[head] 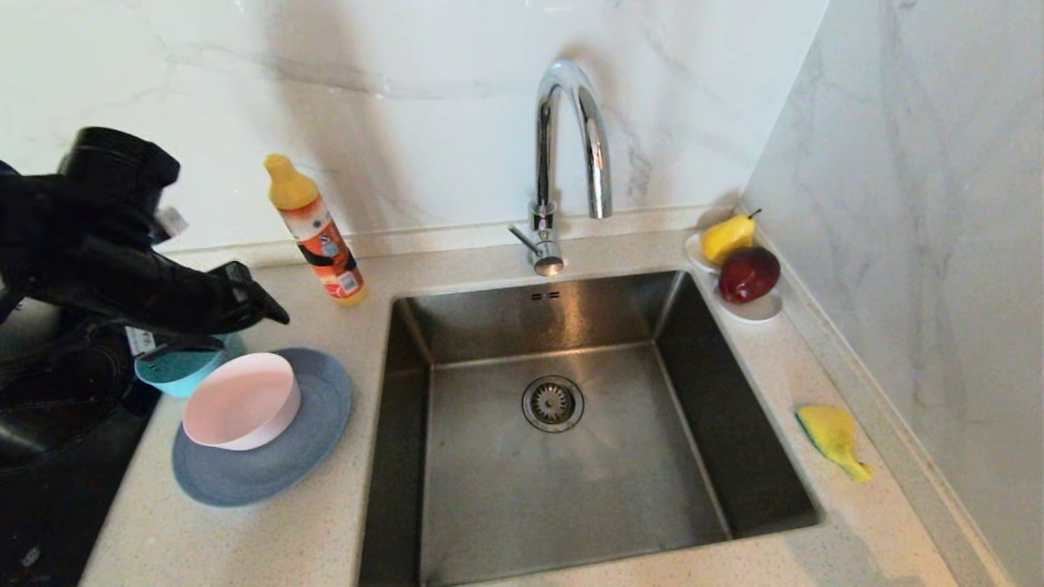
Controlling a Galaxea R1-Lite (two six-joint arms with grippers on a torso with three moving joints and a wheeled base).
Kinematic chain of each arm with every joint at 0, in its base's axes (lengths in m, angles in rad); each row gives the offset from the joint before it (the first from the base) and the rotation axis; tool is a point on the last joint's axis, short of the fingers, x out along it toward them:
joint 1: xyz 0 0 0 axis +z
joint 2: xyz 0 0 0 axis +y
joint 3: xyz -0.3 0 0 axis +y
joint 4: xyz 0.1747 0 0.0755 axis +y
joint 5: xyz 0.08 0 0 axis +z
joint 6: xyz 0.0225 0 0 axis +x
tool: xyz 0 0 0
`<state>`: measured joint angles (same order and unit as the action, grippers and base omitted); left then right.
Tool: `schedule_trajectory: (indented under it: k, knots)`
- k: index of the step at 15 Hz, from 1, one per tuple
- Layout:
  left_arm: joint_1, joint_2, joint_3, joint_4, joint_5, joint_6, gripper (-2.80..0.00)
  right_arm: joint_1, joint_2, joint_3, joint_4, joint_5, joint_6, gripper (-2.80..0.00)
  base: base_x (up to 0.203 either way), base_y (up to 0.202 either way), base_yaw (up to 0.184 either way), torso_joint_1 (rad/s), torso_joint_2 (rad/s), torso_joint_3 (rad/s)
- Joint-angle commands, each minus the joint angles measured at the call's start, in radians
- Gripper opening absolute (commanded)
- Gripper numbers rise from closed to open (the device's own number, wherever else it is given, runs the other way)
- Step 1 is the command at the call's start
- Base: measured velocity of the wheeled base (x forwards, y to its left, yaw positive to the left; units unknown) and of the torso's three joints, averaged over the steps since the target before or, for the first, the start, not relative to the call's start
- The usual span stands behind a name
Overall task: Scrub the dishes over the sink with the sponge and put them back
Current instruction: Place the bowl on the plate, then place the bowl on the bowl
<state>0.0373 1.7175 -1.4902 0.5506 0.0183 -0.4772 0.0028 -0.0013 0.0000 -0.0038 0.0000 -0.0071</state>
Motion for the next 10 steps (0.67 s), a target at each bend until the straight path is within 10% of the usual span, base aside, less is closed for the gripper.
schedule_trajectory:
  k: [1, 5, 6, 10]
  knots:
    - [0.069, -0.051, -0.075, 0.065, -0.004, -0.006, 0.0, 0.0, 0.0, 0.0, -0.001, 0.0, -0.001, -2.8, 0.0, 0.0, 0.0, 0.0, 0.0, 0.0]
    - [0.162, -0.048, -0.079, 0.077, -0.012, -0.004, 0.0, 0.0, 0.0, 0.0, 0.0, 0.0, -0.001, -2.8, 0.0, 0.0, 0.0, 0.0, 0.0, 0.0]
    - [0.189, -0.039, -0.082, 0.079, -0.013, -0.005, -2.8, 0.0, -0.002, 0.0, -0.001, 0.0, 0.001, -2.8, 0.0, 0.0, 0.0, 0.0, 0.0, 0.0]
    - [0.289, 0.017, -0.105, 0.1, -0.041, -0.011, -2.8, 0.0, 0.0, 0.0, -0.001, 0.0, 0.0, -2.8, 0.0, 0.0, 0.0, 0.0, 0.0, 0.0]
